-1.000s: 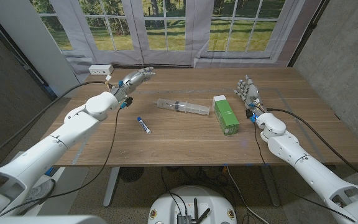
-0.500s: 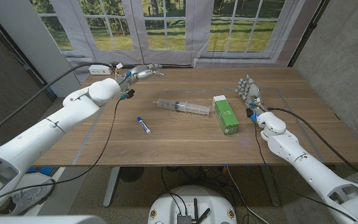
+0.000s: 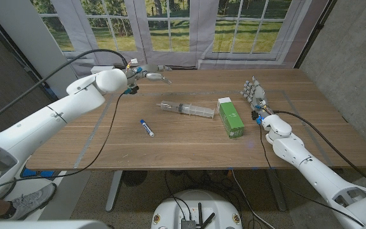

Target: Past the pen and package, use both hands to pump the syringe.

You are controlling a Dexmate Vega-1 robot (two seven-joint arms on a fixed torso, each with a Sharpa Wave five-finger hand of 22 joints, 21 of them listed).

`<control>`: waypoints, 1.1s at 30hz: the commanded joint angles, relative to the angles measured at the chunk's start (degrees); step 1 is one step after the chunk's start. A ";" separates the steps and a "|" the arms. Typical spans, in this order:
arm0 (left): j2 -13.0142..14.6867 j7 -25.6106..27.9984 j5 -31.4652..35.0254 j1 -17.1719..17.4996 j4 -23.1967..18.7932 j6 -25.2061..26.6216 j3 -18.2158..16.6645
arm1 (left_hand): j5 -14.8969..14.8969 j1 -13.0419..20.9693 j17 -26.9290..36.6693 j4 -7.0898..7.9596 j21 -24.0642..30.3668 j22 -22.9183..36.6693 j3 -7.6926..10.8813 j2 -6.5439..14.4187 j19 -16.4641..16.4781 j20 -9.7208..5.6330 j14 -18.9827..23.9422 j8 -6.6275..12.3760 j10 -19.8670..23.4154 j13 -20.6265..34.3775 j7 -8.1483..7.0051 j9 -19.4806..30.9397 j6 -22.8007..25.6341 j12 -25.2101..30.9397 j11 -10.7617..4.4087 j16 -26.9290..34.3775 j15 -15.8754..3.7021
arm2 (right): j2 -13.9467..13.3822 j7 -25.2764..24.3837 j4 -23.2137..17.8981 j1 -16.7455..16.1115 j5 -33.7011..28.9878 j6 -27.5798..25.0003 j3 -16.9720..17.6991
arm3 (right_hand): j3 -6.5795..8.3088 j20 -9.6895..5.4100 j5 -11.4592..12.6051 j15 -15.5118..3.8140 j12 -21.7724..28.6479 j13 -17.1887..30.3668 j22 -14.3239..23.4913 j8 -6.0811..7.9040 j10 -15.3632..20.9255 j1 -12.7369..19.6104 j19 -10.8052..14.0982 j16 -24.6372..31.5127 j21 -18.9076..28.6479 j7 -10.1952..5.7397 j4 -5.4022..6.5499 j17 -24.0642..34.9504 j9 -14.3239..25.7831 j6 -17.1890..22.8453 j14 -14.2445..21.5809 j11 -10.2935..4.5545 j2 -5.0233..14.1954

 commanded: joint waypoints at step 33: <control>-9.03 -23.80 29.21 -13.68 7.73 -9.98 13.21 | -1.23 9.36 -0.02 0.64 0.81 0.17 -0.93 -4.10 -2.71 5.95 -6.14 -1.65 -11.44 -0.13 4.19 0.11 -14.79 -0.82 9.22 0.10 9.24 | -1.52 -1.20 -2.32 -2.09 0.77 -1.39 1.11 | 0.15 5.07 0.40 1.22 0.18 0.14 0.18 0.34 -0.90 -0.31 -0.51 -0.21 0.45 -2.09 -0.19 -0.31 0.20 -0.14 -0.37 -0.97 0.65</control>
